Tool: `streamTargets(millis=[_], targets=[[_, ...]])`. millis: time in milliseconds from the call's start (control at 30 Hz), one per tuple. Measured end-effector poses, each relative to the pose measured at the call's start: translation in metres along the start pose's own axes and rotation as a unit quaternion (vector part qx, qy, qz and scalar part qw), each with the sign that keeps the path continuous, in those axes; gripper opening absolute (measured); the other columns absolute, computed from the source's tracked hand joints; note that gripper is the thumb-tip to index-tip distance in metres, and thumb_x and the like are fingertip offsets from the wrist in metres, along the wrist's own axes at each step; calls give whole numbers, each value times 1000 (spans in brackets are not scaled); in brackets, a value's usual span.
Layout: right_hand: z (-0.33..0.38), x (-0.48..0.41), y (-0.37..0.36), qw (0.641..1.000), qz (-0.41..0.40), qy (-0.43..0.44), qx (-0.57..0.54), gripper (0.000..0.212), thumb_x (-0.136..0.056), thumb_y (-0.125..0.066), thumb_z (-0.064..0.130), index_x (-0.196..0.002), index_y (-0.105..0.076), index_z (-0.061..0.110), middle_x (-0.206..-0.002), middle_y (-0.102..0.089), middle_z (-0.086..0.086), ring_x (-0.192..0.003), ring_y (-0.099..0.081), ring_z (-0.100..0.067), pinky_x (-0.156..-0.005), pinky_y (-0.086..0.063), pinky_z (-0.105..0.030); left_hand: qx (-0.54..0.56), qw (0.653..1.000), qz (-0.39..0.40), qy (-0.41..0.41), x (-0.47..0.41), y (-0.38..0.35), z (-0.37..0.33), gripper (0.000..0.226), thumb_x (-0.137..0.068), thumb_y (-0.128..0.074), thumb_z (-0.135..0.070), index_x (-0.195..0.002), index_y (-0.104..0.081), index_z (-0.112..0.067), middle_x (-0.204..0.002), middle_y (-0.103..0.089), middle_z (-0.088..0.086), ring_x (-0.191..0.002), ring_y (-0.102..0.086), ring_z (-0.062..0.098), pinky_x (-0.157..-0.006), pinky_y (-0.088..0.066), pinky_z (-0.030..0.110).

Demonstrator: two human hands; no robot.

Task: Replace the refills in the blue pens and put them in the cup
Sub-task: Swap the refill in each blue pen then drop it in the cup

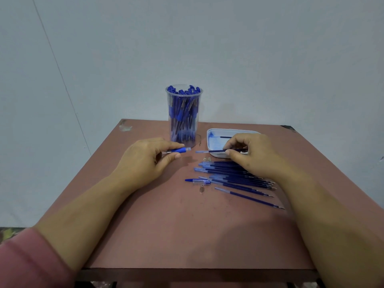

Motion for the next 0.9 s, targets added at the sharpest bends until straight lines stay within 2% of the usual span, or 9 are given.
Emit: streamTargets(millis=[200,367,467,567,733,833,900], targets=[[1,4,-2,999,44,-14,8,21,-86,-69,21,-75,-65,39,-77,-66,22,-77,-59,10,-67,-38,-8,9,1000,2,6,0,-1,0,32,-89,-55,-48,-116,-69,-38,-81,-63,-16,-68,-53,5,-63,-48,27],[5,9,-5,992,114,-37,51,9,-84,-71,27,-83,-71,36,-84,-69,19,-84,-61,3,-74,-47,-15,7,1000,7,1,0,-2,0,36,-89,-50,-53,-116,-69,-38,-82,-63,-17,-68,-53,4,-63,-45,23],[5,10,-6,988,123,-46,76,8,-84,-72,29,-86,-72,37,-83,-68,17,-81,-59,1,-65,-43,-13,8,1000,10,1,0,-3,0,36,-89,-50,-53,-116,-69,-37,-83,-65,-15,-69,-54,5,-63,-46,24],[3,10,-5,989,120,-52,75,8,-82,-73,31,-85,-72,38,-81,-67,18,-78,-59,0,-64,-41,-14,7,1000,14,0,0,-4,0,36,-89,-51,-53,-116,-69,-38,-86,-67,-15,-69,-55,6,-64,-48,26],[2,8,-3,993,98,-49,36,5,-81,-75,32,-84,-73,35,-83,-70,15,-82,-63,-2,-75,-51,-22,8,1000,12,1,0,-3,-1,35,-89,-51,-53,-115,-69,-38,-85,-65,-17,-69,-54,6,-63,-47,24],[-2,1,6,999,29,-29,0,8,-80,-75,32,-79,-70,37,-83,-69,18,-79,-61,-1,-69,-43,-17,4,1000,13,1,0,-3,-1,35,-89,-51,-52,-115,-69,-38,-85,-66,-16,-69,-55,6,-63,-47,23],[-6,-8,15,1000,-5,-21,-5,8,-81,-75,29,-85,-70,35,-87,-67,21,-81,-59,-4,-66,-37,-13,7,1000,17,3,0,-4,-1,34,-89,-52,-52,-115,-69,-38,-87,-67,-18,-69,-55,5,-64,-47,23]])
Point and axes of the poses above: each hand's wrist, its own x-axis away from the middle knuckle, its own y-axis out of the back of the hand, z = x × y, the point moved 4 cm from there along -x, towards the middle knuckle
